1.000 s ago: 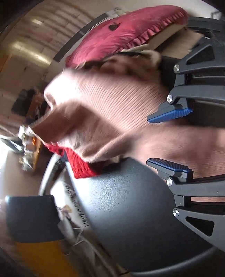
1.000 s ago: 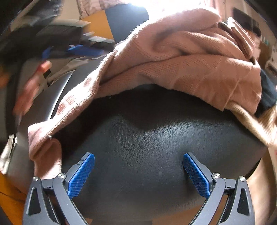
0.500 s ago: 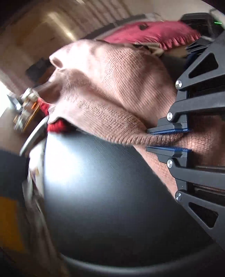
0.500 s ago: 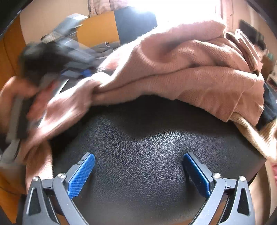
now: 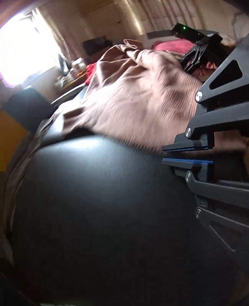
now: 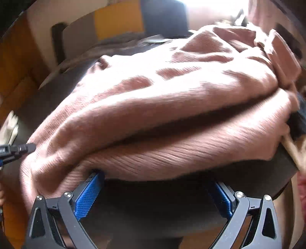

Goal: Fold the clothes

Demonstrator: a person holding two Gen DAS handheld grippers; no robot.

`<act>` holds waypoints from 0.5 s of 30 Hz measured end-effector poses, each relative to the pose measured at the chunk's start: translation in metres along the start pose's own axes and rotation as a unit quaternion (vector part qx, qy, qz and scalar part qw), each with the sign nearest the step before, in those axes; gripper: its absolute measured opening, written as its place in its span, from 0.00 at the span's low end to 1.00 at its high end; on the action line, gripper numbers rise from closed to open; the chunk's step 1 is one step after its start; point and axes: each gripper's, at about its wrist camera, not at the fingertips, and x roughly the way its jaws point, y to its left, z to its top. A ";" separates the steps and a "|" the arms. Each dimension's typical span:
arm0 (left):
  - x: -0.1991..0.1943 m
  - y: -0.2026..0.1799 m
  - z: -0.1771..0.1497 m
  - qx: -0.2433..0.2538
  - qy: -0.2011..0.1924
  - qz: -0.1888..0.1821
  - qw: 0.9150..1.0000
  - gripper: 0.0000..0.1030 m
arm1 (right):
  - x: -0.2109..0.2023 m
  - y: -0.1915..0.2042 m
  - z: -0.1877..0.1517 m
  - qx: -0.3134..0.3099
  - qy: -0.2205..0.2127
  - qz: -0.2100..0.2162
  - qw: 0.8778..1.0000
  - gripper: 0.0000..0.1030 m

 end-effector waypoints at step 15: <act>-0.031 -0.039 -0.013 0.098 -0.063 -0.018 0.993 0.24 | -0.007 -0.007 0.113 -0.070 -0.049 -0.040 0.996 1.00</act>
